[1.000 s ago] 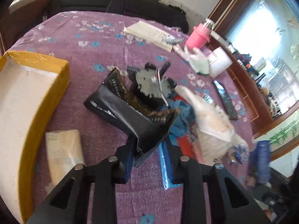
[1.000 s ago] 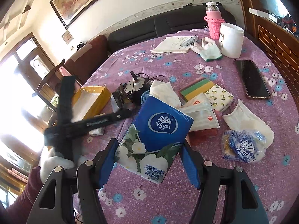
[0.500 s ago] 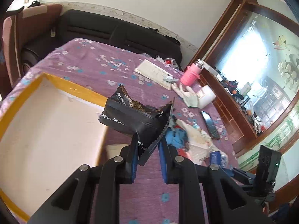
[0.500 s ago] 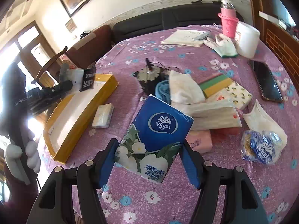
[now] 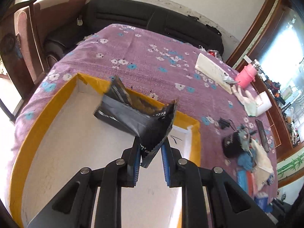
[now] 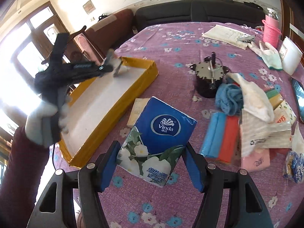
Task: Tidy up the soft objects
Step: 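Drop the black bag into the yellow box with the left gripper while the right places the tissue pack there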
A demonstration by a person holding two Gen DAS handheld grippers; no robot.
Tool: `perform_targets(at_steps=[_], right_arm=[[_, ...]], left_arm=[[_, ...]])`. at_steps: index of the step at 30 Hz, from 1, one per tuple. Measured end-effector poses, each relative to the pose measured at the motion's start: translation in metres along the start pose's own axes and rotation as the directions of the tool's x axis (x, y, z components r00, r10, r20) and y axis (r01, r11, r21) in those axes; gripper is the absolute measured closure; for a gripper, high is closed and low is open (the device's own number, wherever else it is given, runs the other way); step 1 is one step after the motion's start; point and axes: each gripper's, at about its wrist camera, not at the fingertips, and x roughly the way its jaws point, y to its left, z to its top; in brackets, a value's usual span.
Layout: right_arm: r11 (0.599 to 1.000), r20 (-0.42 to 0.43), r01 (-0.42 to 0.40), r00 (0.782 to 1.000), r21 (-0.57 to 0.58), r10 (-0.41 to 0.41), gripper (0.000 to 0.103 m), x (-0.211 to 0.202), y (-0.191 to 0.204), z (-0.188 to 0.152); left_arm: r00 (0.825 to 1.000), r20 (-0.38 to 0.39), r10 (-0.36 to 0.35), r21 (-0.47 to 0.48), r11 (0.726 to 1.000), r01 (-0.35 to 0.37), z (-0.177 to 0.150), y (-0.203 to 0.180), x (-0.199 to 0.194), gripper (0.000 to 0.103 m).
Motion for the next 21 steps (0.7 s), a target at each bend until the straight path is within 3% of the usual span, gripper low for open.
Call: perform_targets(at_steps=[3, 4, 5, 7, 8, 9, 11, 13, 16, 18, 21], right_arm=[[1.000, -0.018, 0.009, 1.000, 0.006, -0.009, 0.032, 0.006, -0.001, 0.002], [1.000, -0.022, 0.013, 1.000, 0.007, -0.013, 0.032, 0.008, -0.003, 0.004], [1.000, -0.024, 0.016, 1.000, 0.008, -0.016, 0.032, 0.009, -0.004, 0.005], [1.000, -0.025, 0.016, 1.000, 0.007, -0.016, 0.032, 0.009, -0.005, 0.007], [1.000, -0.025, 0.015, 1.000, 0.003, -0.015, 0.032, 0.010, -0.005, 0.007], [1.000, -0.024, 0.015, 1.000, -0.005, -0.015, 0.032, 0.010, -0.004, 0.008], [1.000, -0.016, 0.013, 1.000, -0.025, -0.013, 0.032, 0.010, 0.000, 0.009], [0.999, -0.012, 0.003, 1.000, -0.039, -0.004, 0.032, 0.012, 0.004, 0.010], [0.999, -0.016, -0.021, 1.000, -0.036, 0.021, 0.032, 0.019, 0.009, 0.014], [0.999, -0.016, -0.026, 1.000, -0.028, 0.026, 0.032, 0.021, 0.010, 0.015], [1.000, -0.012, -0.022, 1.000, -0.019, 0.022, 0.032, 0.019, 0.009, 0.015]], left_arm=[[0.999, -0.040, -0.030, -0.008, 1.000, 0.030, 0.000, -0.002, 0.022, 0.081], [0.998, -0.050, -0.043, -0.009, 0.999, 0.043, -0.002, -0.003, 0.026, 0.071], [0.996, -0.065, -0.058, -0.013, 0.998, 0.058, -0.004, -0.003, 0.028, 0.053], [0.992, -0.088, -0.088, -0.028, 0.996, 0.086, -0.009, 0.000, 0.023, 0.037], [0.990, -0.086, -0.114, -0.020, 0.993, 0.113, -0.013, 0.002, 0.014, 0.034], [0.989, -0.076, -0.130, -0.006, 0.992, 0.130, -0.015, 0.003, 0.007, 0.032], [0.993, -0.022, -0.117, 0.019, 0.993, 0.117, -0.023, 0.014, -0.012, 0.015], [0.994, 0.032, -0.104, -0.037, 0.994, 0.105, -0.033, 0.030, -0.021, 0.013], [0.979, -0.034, -0.200, -0.186, 0.964, 0.190, -0.051, 0.042, -0.006, 0.013], [0.983, -0.026, -0.179, -0.162, 0.972, 0.173, -0.056, 0.030, -0.007, 0.013], [0.973, -0.037, -0.226, -0.188, 0.958, 0.215, -0.066, 0.013, -0.004, 0.012]])
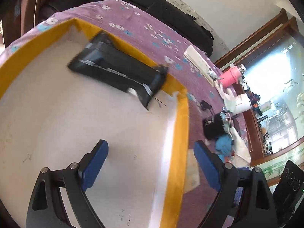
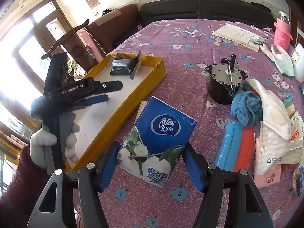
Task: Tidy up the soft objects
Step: 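Drop the black bag into the yellow box with the left gripper while the right places the tissue pack there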
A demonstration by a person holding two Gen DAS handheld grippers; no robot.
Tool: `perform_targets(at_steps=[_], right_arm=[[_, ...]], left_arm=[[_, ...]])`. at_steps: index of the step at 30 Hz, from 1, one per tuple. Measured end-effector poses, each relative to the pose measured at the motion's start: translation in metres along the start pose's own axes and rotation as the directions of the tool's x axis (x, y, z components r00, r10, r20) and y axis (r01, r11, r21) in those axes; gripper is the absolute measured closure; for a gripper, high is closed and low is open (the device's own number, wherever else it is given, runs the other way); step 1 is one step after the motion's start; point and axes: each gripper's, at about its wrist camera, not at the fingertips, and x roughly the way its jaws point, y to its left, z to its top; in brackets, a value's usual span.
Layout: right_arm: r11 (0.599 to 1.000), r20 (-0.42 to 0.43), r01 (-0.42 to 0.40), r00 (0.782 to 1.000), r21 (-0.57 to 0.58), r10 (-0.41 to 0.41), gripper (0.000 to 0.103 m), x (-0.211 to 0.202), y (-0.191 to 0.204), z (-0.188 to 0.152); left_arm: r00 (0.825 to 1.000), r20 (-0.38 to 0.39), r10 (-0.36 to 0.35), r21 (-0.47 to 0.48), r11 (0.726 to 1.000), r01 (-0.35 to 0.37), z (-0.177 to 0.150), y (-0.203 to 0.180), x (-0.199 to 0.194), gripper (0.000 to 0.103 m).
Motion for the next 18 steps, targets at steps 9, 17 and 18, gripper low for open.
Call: perform_targets(at_steps=[9, 17, 18], right_arm=[[0.999, 0.023, 0.022, 0.999, 0.028, -0.023, 0.032, -0.015, -0.008, -0.001], [0.995, -0.010, -0.052, 0.999, -0.084, 0.051, 0.031, -0.006, 0.053, -0.007], [0.994, -0.018, -0.062, 0.998, -0.093, 0.060, 0.031, -0.002, 0.060, -0.008]], left_arm=[[0.999, 0.025, -0.043, -0.046, 0.998, 0.044, -0.023, -0.027, 0.007, 0.011], [0.956, 0.292, -0.034, -0.123, 0.990, 0.072, -0.034, 0.001, -0.096, 0.010], [0.949, 0.315, -0.016, -0.117, 0.992, 0.056, -0.039, 0.004, -0.110, 0.010]])
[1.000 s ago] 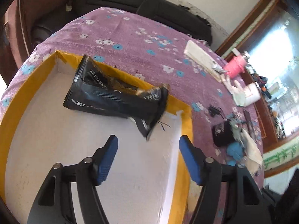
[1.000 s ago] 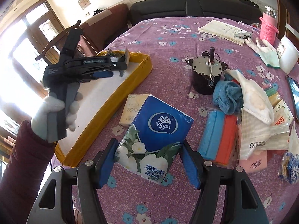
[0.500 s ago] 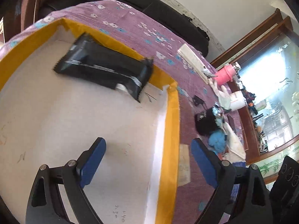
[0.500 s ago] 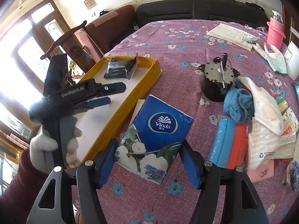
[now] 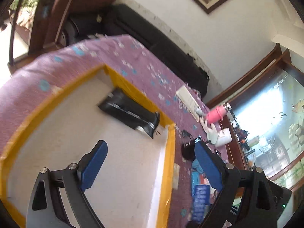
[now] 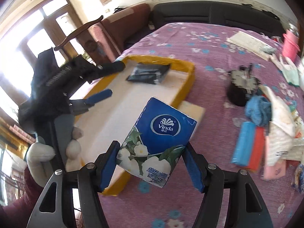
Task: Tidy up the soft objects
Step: 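Drop the black bag into the yellow box with the left gripper while the right places the tissue pack there, then grasp the bagged blue-and-red sponges with the left gripper while the right tool reaches the Vinda bag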
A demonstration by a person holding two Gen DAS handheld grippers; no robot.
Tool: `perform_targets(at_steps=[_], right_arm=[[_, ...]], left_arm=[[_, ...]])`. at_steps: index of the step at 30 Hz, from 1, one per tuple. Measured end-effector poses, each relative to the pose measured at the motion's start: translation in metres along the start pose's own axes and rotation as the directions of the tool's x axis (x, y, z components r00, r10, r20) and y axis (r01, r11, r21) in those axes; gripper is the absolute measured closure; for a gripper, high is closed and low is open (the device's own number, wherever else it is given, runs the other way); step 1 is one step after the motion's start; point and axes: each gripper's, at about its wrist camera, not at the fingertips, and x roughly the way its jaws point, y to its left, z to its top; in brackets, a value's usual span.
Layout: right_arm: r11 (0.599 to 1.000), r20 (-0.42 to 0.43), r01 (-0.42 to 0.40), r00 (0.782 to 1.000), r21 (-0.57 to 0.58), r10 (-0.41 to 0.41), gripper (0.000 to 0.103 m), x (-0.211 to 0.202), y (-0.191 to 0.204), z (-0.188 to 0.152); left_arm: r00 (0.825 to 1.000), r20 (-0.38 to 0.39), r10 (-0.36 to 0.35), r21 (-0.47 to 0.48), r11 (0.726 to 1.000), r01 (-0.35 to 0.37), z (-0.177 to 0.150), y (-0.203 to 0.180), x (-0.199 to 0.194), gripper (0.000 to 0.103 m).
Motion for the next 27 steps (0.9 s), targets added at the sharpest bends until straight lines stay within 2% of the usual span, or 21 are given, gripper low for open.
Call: perform_targets(at_steps=[3, 8, 13, 16, 21, 24, 27], right_arm=[[0.999, -0.026, -0.027, 0.999, -0.026, 0.027, 0.031, 0.018, 0.024, -0.003], [0.998, -0.052, -0.008, 0.999, -0.064, 0.005, 0.030, 0.043, 0.051, -0.010], [0.997, -0.041, -0.002, 0.999, -0.077, -0.002, 0.022, 0.043, 0.059, -0.017], [0.998, -0.011, -0.004, 1.000, -0.067, 0.003, 0.021, 0.028, 0.057, -0.024], [1.000, 0.056, 0.008, 0.998, 0.025, -0.010, 0.019, -0.012, 0.015, -0.038], [0.989, 0.085, 0.057, 0.994, 0.134, -0.069, 0.019, -0.040, -0.038, -0.054], [0.960, 0.100, 0.107, 0.986, 0.258, -0.136, 0.019, -0.067, -0.094, -0.072]], left_arm=[[0.995, 0.057, 0.076, 0.026, 0.997, -0.077, -0.003, 0.011, -0.032, 0.008], [0.987, 0.083, 0.138, 0.059, 0.988, -0.143, -0.009, 0.022, -0.054, 0.008], [0.987, 0.093, 0.130, 0.086, 0.987, -0.138, -0.010, 0.023, -0.068, 0.008], [0.989, 0.088, 0.122, 0.104, 0.986, -0.131, -0.013, 0.013, -0.068, 0.008], [0.994, 0.028, 0.102, 0.190, 0.976, -0.106, -0.029, -0.022, -0.053, 0.007], [0.995, -0.037, 0.089, 0.270, 0.960, -0.076, -0.046, -0.053, -0.033, 0.007], [0.990, -0.124, 0.070, 0.328, 0.944, -0.026, -0.066, -0.085, -0.007, 0.007]])
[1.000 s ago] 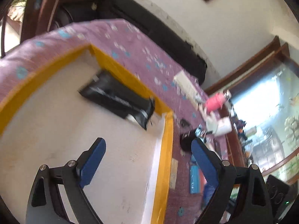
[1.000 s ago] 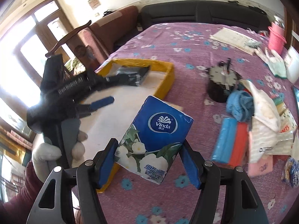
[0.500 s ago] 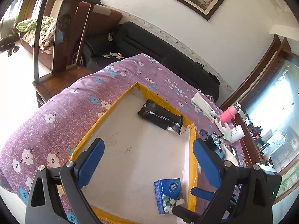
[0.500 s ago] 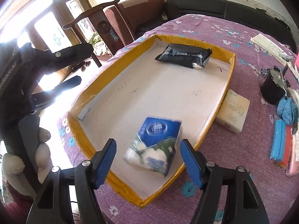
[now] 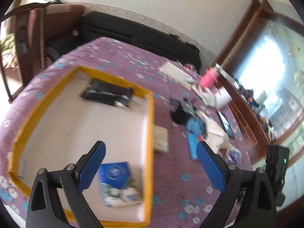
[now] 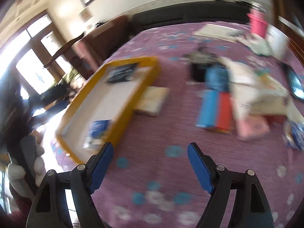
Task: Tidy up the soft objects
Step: 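Grasp the bagged blue-and-red sponges with the left gripper while the right tool reaches the Vinda bag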
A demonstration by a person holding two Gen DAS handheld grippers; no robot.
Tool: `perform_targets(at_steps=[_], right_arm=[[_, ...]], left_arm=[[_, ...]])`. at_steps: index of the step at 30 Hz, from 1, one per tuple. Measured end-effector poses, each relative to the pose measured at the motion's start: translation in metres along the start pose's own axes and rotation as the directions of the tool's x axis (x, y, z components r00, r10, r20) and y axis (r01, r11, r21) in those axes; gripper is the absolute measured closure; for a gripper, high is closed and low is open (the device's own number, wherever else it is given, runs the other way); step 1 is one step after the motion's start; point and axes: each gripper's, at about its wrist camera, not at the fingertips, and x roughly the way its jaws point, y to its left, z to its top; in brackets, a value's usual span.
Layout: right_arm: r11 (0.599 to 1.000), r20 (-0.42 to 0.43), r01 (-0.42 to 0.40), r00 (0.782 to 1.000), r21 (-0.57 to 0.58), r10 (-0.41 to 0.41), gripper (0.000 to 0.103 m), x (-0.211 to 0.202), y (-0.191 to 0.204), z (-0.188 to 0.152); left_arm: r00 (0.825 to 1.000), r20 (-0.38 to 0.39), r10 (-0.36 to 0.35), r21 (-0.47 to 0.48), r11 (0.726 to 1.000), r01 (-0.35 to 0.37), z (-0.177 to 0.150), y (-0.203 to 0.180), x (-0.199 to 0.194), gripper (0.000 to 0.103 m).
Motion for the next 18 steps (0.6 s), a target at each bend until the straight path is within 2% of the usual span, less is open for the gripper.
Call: perform_targets(at_steps=[3, 6, 9, 12, 14, 16, 18], right_arm=[[0.990, 0.027, 0.063, 0.997, 0.124, -0.067, 0.019, -0.024, -0.063, -0.003], [0.976, 0.056, 0.111, 0.991, 0.189, -0.124, 0.018, -0.046, -0.104, -0.008], [0.960, 0.087, 0.139, 0.983, 0.244, -0.164, 0.018, -0.064, -0.138, -0.011], [0.939, 0.118, 0.154, 0.973, 0.306, -0.198, 0.018, -0.082, -0.168, -0.015], [0.927, 0.128, 0.164, 0.968, 0.337, -0.217, 0.018, -0.090, -0.185, -0.019], [0.917, 0.121, 0.181, 0.964, 0.356, -0.237, 0.017, -0.091, -0.200, -0.020], [0.909, 0.105, 0.197, 0.962, 0.367, -0.251, 0.017, -0.090, -0.211, -0.022]], left_arm=[[0.996, -0.075, -0.049, 0.051, 0.997, 0.053, -0.007, -0.036, 0.028, 0.007], [0.989, -0.139, -0.042, 0.104, 0.993, 0.056, -0.015, -0.070, 0.062, 0.007], [0.976, -0.216, -0.039, 0.135, 0.988, 0.069, -0.025, -0.096, 0.096, 0.007], [0.965, -0.263, 0.011, 0.185, 0.982, 0.039, -0.033, -0.113, 0.129, 0.007], [0.963, -0.262, 0.069, 0.250, 0.968, -0.001, -0.037, -0.124, 0.149, 0.007], [0.959, -0.260, 0.116, 0.298, 0.954, -0.034, -0.039, -0.129, 0.161, 0.008], [0.952, -0.276, 0.130, 0.318, 0.947, -0.037, -0.039, -0.132, 0.175, 0.008]])
